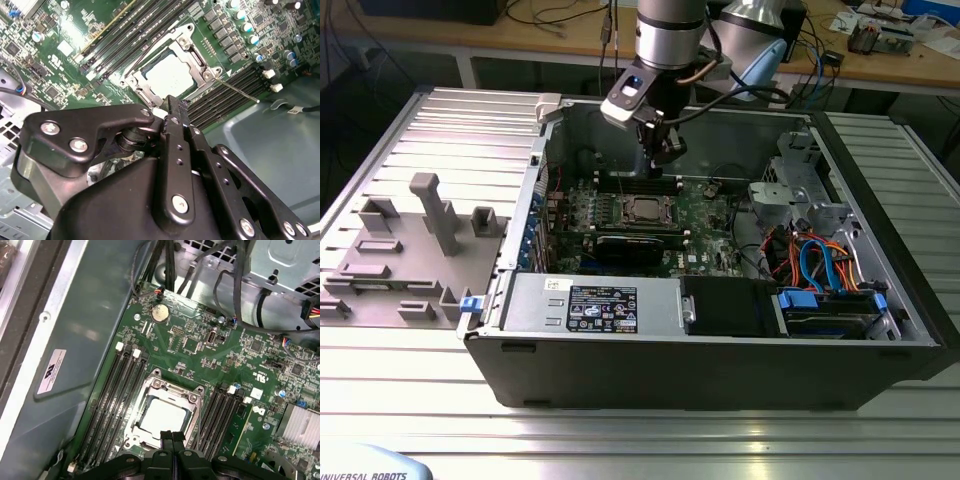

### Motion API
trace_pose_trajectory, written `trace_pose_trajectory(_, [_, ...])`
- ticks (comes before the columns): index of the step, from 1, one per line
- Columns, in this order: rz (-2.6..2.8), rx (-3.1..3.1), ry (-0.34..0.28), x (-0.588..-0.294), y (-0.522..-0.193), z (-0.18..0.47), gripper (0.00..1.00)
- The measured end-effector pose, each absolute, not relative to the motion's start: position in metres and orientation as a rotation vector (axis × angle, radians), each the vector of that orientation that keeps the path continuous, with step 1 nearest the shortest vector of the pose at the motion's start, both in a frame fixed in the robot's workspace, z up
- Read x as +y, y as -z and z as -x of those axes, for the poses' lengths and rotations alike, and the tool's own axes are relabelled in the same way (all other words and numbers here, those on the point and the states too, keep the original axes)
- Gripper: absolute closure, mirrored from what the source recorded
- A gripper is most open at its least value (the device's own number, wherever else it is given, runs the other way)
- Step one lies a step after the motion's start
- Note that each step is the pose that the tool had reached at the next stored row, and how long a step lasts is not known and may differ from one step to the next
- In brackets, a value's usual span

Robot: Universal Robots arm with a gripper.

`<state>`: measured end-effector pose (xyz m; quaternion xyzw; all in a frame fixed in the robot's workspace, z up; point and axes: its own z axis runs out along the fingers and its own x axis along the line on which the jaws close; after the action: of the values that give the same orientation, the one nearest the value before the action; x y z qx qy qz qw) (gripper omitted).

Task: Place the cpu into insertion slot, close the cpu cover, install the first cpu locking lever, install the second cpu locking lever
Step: 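Install the first cpu locking lever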

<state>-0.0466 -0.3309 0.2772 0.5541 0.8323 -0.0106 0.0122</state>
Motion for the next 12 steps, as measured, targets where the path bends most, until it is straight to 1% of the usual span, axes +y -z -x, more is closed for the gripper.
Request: trace_pose_trajectory(12, [-1.566,2.693,0.031,-0.3309,-0.2772,0.0466,0.89])
